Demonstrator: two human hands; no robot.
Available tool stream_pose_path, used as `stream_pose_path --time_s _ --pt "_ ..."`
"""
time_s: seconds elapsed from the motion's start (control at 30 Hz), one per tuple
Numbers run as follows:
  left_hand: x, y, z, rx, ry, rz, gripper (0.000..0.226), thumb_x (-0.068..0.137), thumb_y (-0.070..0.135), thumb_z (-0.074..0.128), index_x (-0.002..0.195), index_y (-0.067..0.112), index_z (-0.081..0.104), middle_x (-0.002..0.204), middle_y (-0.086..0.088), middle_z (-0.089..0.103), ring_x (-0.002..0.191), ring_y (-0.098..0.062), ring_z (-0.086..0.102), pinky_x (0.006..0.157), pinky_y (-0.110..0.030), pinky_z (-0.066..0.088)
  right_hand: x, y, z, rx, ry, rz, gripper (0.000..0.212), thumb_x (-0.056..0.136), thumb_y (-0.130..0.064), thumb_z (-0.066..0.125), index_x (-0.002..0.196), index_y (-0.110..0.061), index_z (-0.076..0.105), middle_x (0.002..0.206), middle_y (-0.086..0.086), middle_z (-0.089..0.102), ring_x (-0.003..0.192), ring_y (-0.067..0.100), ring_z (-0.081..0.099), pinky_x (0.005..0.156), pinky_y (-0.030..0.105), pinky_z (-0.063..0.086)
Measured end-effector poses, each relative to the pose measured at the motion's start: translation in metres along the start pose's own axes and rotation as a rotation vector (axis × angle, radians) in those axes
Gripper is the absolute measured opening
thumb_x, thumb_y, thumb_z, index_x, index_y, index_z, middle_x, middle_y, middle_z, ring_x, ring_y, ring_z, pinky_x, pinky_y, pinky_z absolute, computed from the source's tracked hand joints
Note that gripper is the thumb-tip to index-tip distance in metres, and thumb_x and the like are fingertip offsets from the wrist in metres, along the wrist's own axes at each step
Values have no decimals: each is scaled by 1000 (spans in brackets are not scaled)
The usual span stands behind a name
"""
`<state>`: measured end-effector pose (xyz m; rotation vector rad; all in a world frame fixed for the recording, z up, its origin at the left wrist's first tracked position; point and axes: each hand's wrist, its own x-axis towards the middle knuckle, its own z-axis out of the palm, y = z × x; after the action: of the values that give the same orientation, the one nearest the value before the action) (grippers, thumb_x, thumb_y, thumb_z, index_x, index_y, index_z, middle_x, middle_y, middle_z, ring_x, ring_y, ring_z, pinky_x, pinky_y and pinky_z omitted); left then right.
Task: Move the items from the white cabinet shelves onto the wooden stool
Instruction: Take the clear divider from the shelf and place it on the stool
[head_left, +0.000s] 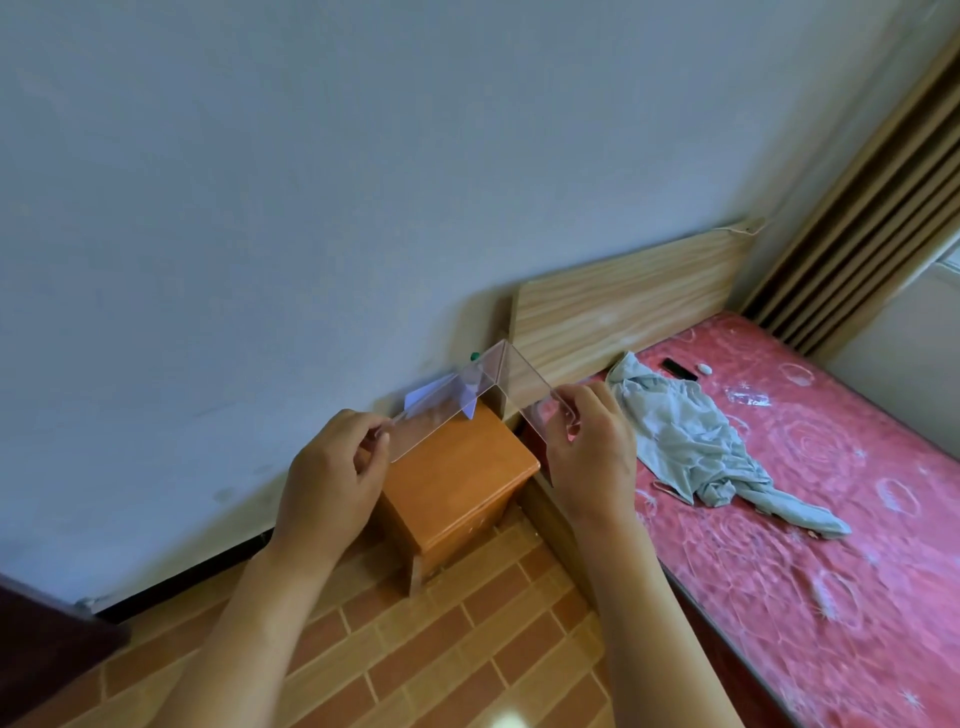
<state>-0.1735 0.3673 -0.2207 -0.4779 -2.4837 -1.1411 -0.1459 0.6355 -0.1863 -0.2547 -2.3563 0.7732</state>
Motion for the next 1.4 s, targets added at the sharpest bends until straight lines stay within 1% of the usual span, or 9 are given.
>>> stream_pose_path --time_s 0.3,0.47,0.57,0.7,0.77,0.83,0.93,1.13,1.4 --pt "54 -53 30 31 23 -66 13 99 12 65 110 15 71 101 8 67 83 -7 63 73 -25 57 54 19 78 25 -85 3 19 97 -6 65 113 -12 74 103 -6 65 83 15 62 71 34 53" --pt "106 -79 62 92 27 -108 13 98 12 67 110 16 71 100 8 68 80 -11 64 70 -33 60 104 46 134 28 -151 27 15 98 -8 66 110 -12 73 102 -8 64 79 9 56 66 17 38" --pt "139 -93 84 125 42 -145 12 97 11 67 108 16 71 100 7 68 79 -14 64 70 -36 59 136 65 166 58 -215 32 16 100 -11 66 113 -14 72 105 -6 64 79 10 58 67 23 42" --pt "167 -112 109 184 47 -209 13 97 9 67 107 15 71 98 7 68 78 -15 63 69 -35 58 168 85 206 115 -276 37 16 100 -11 63 114 -15 71 106 -5 63 81 15 62 67 34 52" --pt "174 -121 122 205 41 -238 13 95 7 68 106 14 72 97 7 67 77 -14 63 68 -32 58 177 95 225 116 -297 33 18 100 -9 63 116 -12 71 108 -5 64 85 15 63 69 32 51" --pt "175 -131 134 218 11 -277 12 95 8 68 104 15 71 95 8 66 75 -12 62 67 -27 55 181 104 243 99 -320 49 16 101 -11 64 114 -12 72 109 -5 65 84 14 62 69 29 49" --pt "172 -150 152 217 -45 -370 13 96 10 68 104 20 69 95 14 64 76 -6 62 68 -15 47 177 119 269 110 -360 75 16 103 -22 58 107 -15 72 103 -9 62 80 15 61 67 33 50" --pt "173 -193 190 225 -121 -412 14 96 7 66 105 18 69 92 11 63 78 -6 62 66 -28 57 160 155 318 59 -416 160 13 100 -11 63 107 -18 72 94 -18 52 79 7 53 67 28 45" --pt "186 -267 248 217 -214 -380 14 95 5 66 106 13 69 92 7 65 74 -12 60 65 -31 57 148 196 388 -16 -433 260 18 98 -7 62 110 -17 71 98 -19 50 79 5 51 69 25 45"
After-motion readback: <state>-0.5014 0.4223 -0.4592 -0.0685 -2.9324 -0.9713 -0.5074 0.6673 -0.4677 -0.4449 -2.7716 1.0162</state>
